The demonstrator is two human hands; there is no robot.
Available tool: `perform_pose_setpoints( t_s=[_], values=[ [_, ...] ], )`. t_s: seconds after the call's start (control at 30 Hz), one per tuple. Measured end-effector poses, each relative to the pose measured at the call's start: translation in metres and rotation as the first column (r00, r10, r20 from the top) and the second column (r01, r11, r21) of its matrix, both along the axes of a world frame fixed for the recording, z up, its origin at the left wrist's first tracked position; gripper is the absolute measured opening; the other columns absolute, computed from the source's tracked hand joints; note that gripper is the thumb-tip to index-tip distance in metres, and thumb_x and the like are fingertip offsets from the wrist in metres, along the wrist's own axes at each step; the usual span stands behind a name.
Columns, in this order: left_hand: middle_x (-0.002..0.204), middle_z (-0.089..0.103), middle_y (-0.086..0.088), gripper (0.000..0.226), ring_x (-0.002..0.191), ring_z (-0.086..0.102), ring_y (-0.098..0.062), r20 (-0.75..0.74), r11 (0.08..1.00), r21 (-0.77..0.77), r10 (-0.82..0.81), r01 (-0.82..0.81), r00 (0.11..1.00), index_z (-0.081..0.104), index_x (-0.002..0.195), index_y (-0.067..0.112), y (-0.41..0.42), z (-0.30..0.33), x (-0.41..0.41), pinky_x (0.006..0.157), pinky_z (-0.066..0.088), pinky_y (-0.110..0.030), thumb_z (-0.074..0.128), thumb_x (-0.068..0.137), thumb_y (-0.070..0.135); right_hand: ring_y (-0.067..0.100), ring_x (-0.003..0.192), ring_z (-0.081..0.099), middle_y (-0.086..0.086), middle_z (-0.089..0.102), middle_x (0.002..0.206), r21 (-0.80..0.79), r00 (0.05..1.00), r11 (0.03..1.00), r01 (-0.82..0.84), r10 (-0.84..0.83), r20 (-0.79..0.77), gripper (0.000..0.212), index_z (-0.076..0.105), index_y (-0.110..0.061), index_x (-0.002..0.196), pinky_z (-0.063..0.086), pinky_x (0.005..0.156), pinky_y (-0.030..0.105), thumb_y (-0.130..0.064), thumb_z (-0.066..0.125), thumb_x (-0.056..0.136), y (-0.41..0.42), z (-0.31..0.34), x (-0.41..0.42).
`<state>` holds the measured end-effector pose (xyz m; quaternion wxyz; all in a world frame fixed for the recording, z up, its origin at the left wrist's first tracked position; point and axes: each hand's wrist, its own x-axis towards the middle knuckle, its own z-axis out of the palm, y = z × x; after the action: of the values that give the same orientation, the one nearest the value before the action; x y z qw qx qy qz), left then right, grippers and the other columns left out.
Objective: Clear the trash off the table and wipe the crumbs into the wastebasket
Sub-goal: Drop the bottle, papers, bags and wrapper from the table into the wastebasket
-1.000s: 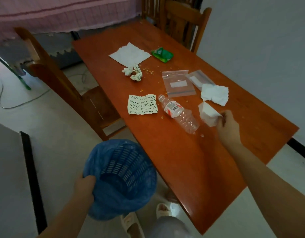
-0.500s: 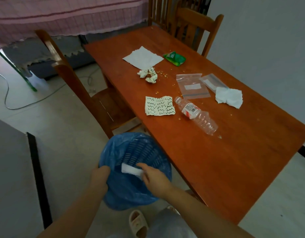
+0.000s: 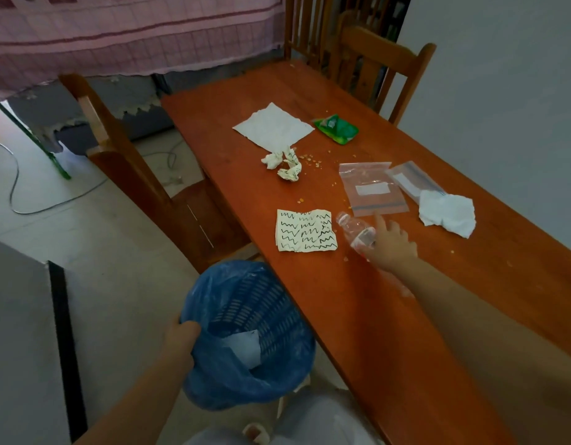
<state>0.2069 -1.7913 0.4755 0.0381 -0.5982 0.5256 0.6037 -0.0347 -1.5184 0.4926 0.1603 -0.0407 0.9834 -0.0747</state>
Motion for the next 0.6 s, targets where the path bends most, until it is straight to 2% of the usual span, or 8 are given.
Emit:
perform_pose_setpoints(
  t_s=[0.1,0.23,0.3,0.33,0.4,0.43,0.5,0.6],
  values=[
    [0.111,0.059,-0.023,0.056,0.091,0.055,-0.038,-0.007,1.000,-0.001,-0.005,0.005,1.000,0.046,0.134,0.003,-0.006,-0.003,-0.018,0.084,0.051,-0.047,0.038,0.081,-0.012,0.039,0.134,0.031,0.020,0.026,0.150,0.099,0.997,0.995,-0.024,0.016,0.078,0.096,-0.003,-0.029,0.146,0.032,0.104,0.054,-0.062,0.056,0.078,0.002,-0.017,-0.006],
    [0.125,0.057,-0.026,0.059,0.098,0.057,-0.040,0.007,1.000,-0.007,-0.014,0.014,1.000,0.043,0.138,0.006,-0.011,-0.007,-0.031,0.090,0.050,-0.052,0.039,0.081,-0.010,0.040,0.127,0.039,0.024,0.038,0.139,0.095,0.998,0.995,-0.012,0.018,-0.054,0.085,0.008,-0.026,0.143,0.036,0.102,0.053,-0.061,0.053,0.079,-0.003,-0.004,-0.009],
    [0.121,0.059,-0.025,0.059,0.103,0.058,-0.044,0.019,1.000,0.002,-0.028,0.028,0.999,0.045,0.137,0.006,-0.016,-0.011,-0.035,0.091,0.050,-0.055,0.039,0.080,-0.010,0.037,0.117,0.048,0.022,0.044,0.132,-0.157,0.997,0.988,-0.007,-0.006,-0.079,0.085,0.011,-0.028,0.143,0.044,0.095,0.052,-0.059,0.056,0.078,-0.018,0.011,-0.009],
    [0.117,0.060,-0.024,0.058,0.101,0.059,-0.044,0.022,0.999,0.011,-0.033,0.033,0.999,0.046,0.135,0.006,-0.019,-0.011,-0.037,0.089,0.051,-0.055,0.039,0.080,-0.010,0.032,0.111,0.053,0.018,0.046,0.132,-0.356,0.999,0.935,-0.006,-0.012,-0.047,0.087,0.011,-0.030,0.143,0.048,0.090,0.051,-0.058,0.059,0.075,-0.031,0.022,-0.006],
    [0.107,0.061,-0.021,0.055,0.095,0.059,-0.041,0.018,0.999,0.024,-0.040,0.040,0.999,0.048,0.132,0.004,-0.025,-0.011,-0.040,0.086,0.052,-0.053,0.039,0.080,-0.011,0.020,0.103,0.061,0.007,0.047,0.137,-0.711,0.998,0.703,0.012,0.037,0.054,0.090,0.011,-0.036,0.144,0.054,0.086,0.047,-0.051,0.065,0.073,-0.065,0.041,0.011],
    [0.102,0.061,-0.020,0.053,0.093,0.058,-0.041,0.012,0.999,0.029,-0.045,0.044,0.999,0.049,0.129,0.003,-0.029,-0.011,-0.040,0.085,0.052,-0.051,0.038,0.080,-0.011,0.017,0.106,0.060,0.001,0.044,0.140,-0.812,0.990,0.582,0.042,0.086,0.114,0.091,0.011,-0.038,0.144,0.054,0.087,0.045,-0.045,0.068,0.074,-0.085,0.044,0.025],
    [0.092,0.059,-0.017,0.048,0.089,0.056,-0.039,0.006,0.998,0.039,-0.042,0.042,0.999,0.050,0.123,0.005,-0.037,-0.008,-0.042,0.083,0.051,-0.049,0.037,0.080,-0.013,0.010,0.115,0.054,-0.010,0.042,0.140,-0.877,0.961,0.477,0.059,0.212,0.180,0.089,0.011,-0.041,0.143,0.053,0.091,0.040,-0.036,0.069,0.076,-0.126,0.035,0.063],
    [0.097,0.058,-0.018,0.049,0.087,0.055,-0.038,0.009,0.998,0.022,-0.066,0.066,0.998,0.050,0.125,-0.001,-0.056,-0.006,-0.046,0.075,0.050,-0.044,0.037,0.080,-0.012,0.010,0.129,0.039,-0.006,0.036,0.143,-0.828,0.923,0.556,0.067,0.281,0.263,0.096,0.008,-0.038,0.144,0.042,0.105,0.037,-0.047,0.069,0.071,-0.174,-0.008,0.118]
  ],
)
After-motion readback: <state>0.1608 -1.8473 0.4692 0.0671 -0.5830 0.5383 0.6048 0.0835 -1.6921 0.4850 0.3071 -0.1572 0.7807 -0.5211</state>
